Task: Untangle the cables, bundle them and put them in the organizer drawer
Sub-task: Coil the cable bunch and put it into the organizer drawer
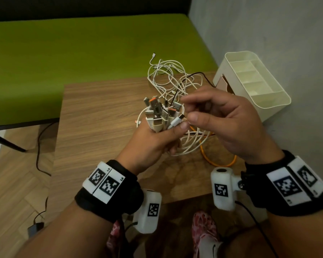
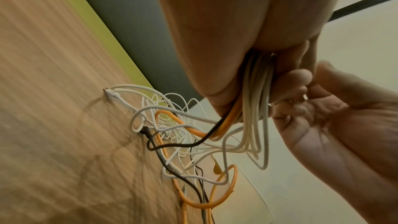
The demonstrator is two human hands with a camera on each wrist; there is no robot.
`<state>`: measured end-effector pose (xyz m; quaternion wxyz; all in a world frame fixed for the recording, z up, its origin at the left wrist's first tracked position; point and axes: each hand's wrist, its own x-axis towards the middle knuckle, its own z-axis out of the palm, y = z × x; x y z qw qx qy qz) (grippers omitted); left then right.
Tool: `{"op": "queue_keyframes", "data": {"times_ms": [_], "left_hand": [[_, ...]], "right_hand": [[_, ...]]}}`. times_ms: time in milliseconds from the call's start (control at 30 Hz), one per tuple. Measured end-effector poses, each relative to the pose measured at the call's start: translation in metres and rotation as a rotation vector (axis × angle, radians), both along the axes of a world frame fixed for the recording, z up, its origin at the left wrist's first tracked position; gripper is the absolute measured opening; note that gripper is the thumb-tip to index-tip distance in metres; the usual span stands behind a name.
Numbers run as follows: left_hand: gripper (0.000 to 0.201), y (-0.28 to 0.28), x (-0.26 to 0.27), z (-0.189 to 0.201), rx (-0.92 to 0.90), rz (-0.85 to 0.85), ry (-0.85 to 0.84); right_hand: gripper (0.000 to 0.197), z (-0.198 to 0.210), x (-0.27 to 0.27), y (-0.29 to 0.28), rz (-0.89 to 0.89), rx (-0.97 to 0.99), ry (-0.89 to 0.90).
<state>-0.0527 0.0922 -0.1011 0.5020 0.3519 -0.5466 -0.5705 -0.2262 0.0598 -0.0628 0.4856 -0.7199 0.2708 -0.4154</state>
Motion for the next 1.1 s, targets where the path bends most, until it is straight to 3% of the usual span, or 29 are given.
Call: {"op": "queue_keyframes", "data": {"times_ms": [100, 267, 400, 500, 600, 800, 1033, 1100], "left_hand": [[0.012, 0.001, 0.002, 0.001, 0.011, -0.059, 0.036], [0.017, 0.004, -0.001, -0.001, 0.024, -0.102, -0.043], [0.018, 0.005, 0.001, 0.002, 0.029, -0.162, -0.04], [0.015, 0.007, 0.0, 0.003, 0.044, -0.216, -0.074], [0.017, 0.008, -0.002, 0.002, 0.064, -0.204, -0.118], [0.012, 0.007, -0.003, 0.002, 0.104, -0.166, -0.068], [0.013, 0.007, -0.003, 0.003, 0.052, -0.159, -0.101], [0.015, 0.006, -0.003, 0.004, 0.043, -0.147, -0.067]], "right_hand": [[0.023, -0.001, 0.003, 0.002, -0.003, 0.112, -0.053], [0.017, 0.0, 0.011, 0.004, -0.01, 0.113, -0.058], [0.039, 0.0, 0.008, 0.002, -0.018, 0.081, 0.025], [0.06, 0.001, 0.004, 0.004, 0.109, 0.087, 0.168], [0.053, 0.002, 0.003, 0.006, 0.201, 0.016, 0.277], [0.045, 0.006, 0.002, 0.007, 0.145, -0.021, 0.307], [0.043, 0.008, 0.005, 0.01, 0.176, 0.164, 0.152], [0.048, 0.003, 0.006, 0.007, 0.238, 0.311, 0.029]]}}
